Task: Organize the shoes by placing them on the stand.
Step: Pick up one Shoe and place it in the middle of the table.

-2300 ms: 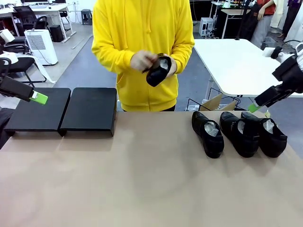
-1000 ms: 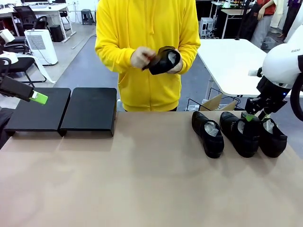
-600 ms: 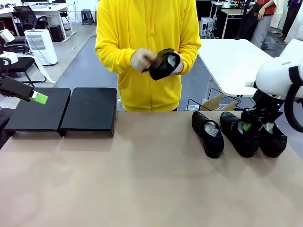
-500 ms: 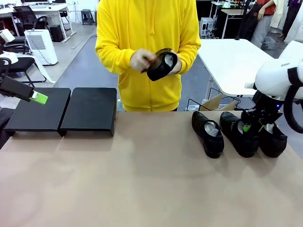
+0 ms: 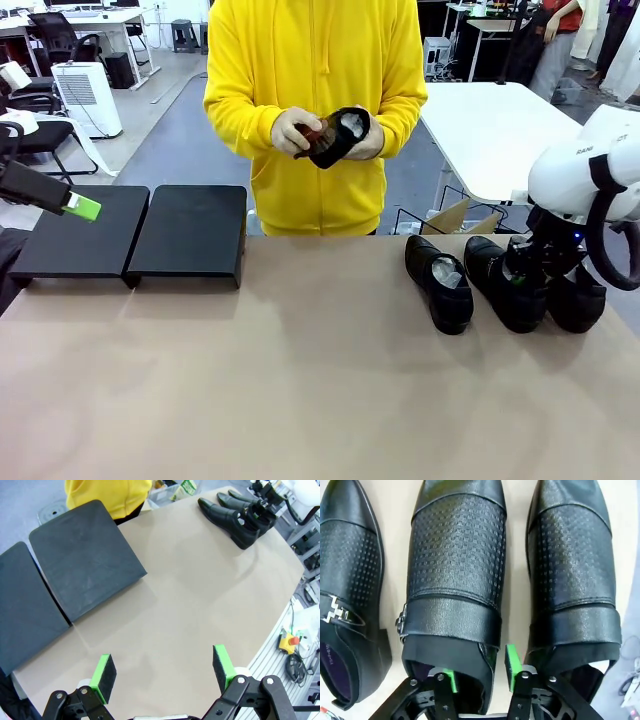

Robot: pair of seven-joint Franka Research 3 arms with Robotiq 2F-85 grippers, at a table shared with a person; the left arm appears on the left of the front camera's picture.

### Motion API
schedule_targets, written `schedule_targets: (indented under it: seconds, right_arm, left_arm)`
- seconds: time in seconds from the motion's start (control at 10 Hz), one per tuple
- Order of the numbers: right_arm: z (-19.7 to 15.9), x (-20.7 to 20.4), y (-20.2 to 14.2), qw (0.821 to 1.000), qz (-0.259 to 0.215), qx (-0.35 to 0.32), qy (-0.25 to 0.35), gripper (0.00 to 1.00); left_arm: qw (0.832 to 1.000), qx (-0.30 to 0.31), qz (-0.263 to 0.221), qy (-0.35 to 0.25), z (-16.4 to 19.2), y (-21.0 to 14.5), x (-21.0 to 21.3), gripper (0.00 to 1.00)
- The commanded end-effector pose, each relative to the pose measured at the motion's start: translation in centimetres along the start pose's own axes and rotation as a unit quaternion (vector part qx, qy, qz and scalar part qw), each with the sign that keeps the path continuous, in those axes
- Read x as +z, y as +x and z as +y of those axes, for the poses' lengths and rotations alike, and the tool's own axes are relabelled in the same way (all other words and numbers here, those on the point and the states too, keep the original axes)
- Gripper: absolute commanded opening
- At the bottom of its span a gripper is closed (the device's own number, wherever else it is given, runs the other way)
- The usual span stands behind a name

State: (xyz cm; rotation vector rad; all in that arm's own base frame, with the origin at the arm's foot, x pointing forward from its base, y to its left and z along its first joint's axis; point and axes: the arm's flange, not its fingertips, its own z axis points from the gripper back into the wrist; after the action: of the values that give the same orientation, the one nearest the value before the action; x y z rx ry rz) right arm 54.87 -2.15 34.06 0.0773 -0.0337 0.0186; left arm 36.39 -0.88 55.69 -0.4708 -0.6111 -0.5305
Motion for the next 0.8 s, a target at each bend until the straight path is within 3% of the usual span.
schedule_targets:
  seconds: [0.0, 0.1, 0.7]
  right_arm:
    - [-0.01, -0.01, 0.67, 1.0, -0.015, 0.001, -0.002, 0.2]
    - [-0.03, -0.04, 0.64, 1.0, -0.014, 0.001, -0.006, 0.01]
    - [-0.06, 0.37, 0.37, 1.0, 0.003, -0.011, -0.017, 0.0]
  left_arm:
    - [1.0, -0.007, -0.005, -0.009, 0.11, 0.01, 0.1, 1.0]
    - [1.0, -0.007, -0.005, -0.009, 0.11, 0.01, 0.1, 1.0]
    - [1.0, -0.007, -0.005, -0.009, 0.11, 0.01, 0.1, 1.0]
